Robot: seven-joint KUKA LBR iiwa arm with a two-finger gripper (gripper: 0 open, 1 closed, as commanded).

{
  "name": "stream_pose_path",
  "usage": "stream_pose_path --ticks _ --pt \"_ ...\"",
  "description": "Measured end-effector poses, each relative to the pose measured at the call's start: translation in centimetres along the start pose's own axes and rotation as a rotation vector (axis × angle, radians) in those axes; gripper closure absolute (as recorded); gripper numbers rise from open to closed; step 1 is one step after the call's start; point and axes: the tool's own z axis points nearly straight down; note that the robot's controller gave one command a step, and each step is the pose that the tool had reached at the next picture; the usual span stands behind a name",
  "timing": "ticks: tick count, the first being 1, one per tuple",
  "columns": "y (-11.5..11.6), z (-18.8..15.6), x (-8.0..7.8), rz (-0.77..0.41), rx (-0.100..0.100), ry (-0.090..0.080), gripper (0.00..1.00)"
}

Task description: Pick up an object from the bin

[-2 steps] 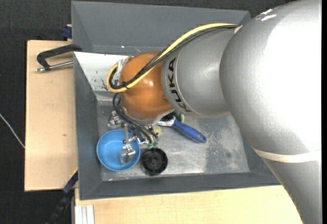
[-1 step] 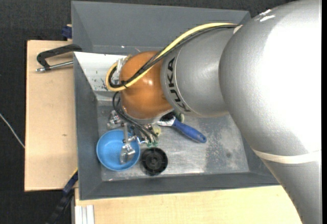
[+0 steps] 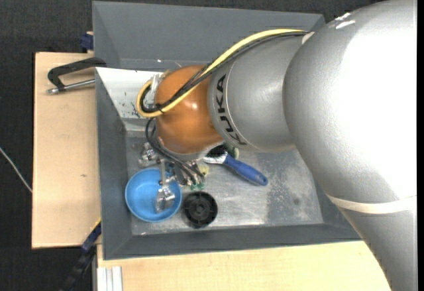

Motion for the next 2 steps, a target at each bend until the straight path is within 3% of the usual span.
stream_pose_path --ticks 1,2 --pt "0.05 -0.09 -0.13 0.002 0.000 0.000 0.00" --pt "0.10 -0.42 -0.31 0.002 -0.001 -0.003 1.00"
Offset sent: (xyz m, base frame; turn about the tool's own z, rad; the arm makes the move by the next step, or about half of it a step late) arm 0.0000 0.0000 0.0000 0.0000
